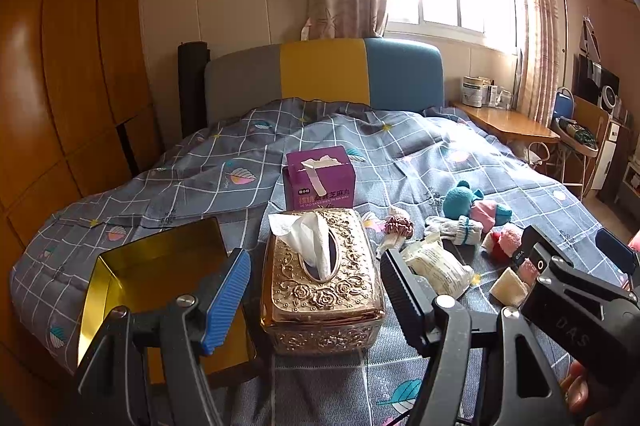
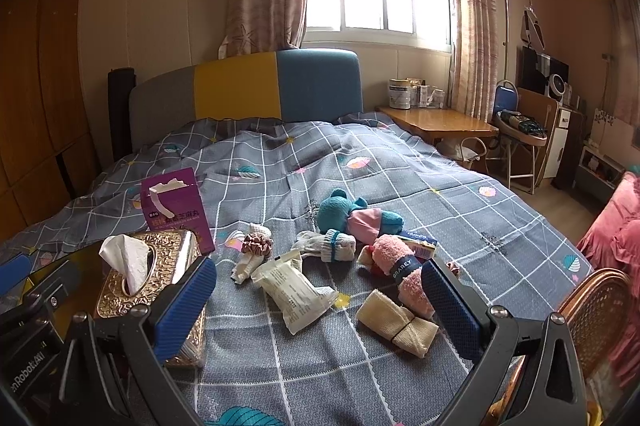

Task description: Organize soft objects

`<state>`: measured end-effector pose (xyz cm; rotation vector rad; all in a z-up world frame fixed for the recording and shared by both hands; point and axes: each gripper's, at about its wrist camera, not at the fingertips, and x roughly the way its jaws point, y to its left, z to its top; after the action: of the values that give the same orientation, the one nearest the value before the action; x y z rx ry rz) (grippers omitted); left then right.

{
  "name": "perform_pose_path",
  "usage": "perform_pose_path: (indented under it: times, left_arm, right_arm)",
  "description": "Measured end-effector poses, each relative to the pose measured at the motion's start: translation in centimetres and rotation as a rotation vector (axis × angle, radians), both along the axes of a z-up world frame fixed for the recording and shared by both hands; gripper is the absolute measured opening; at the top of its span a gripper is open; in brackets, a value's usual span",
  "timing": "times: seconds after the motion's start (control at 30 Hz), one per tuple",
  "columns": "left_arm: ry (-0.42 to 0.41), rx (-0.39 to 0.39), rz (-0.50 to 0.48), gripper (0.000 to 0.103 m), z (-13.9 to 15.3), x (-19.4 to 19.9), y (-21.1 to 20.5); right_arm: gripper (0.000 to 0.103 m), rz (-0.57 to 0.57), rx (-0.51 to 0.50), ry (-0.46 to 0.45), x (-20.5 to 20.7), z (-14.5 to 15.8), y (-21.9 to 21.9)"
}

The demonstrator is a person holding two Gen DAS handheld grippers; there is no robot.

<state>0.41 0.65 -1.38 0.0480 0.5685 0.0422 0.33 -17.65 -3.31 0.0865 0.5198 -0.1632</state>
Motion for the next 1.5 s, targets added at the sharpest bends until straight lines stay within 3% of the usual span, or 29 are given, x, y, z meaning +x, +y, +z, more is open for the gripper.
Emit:
perform_pose_path:
  times: [0.63, 0.87, 1.13, 1.2, 1.23, 1.37, 1.5]
  left_arm:
    - [0.045, -0.002, -0.062, 0.069, -1.1, 0.7, -1.5]
    - [0.198, -0.2, -0.274, 0.072, -2.0, 3.1, -2.4]
    - [0.261, -0.205, -0.349, 0.073, -2.0, 6.1, -4.2]
    - [0.281, -0.208, -0.349, 0.076, -1.8, 7.4, -4.5]
    - [0.293, -0.206, -0.353, 0.083, -1.9, 8.0, -4.3]
    - [0.383, -0.193, -0.381, 0.085, -2.9, 12.4, -6.3]
    - [0.423, -0.106, -0.368, 0.085, -4.0, 16.4, -9.1]
  right_arm:
    - [0.103, -0.06, 0.053, 0.032, 1.2, -1.2, -3.3]
    - [0.103, -0.114, 0.07, 0.077, 4.9, -1.8, -8.0]
    - [0.103, -0.191, 0.078, 0.169, 11.4, -4.6, -14.8]
    - [0.103, -0.203, 0.107, 0.187, 12.0, -5.8, -16.2]
    - [0.103, -0.213, 0.118, 0.19, 12.0, -6.4, -16.7]
    - [0.103, -0.226, 0.241, 0.215, 12.0, -8.2, -18.6]
    - [0.103, -0.2, 0.287, 0.201, 12.0, -8.3, -18.6]
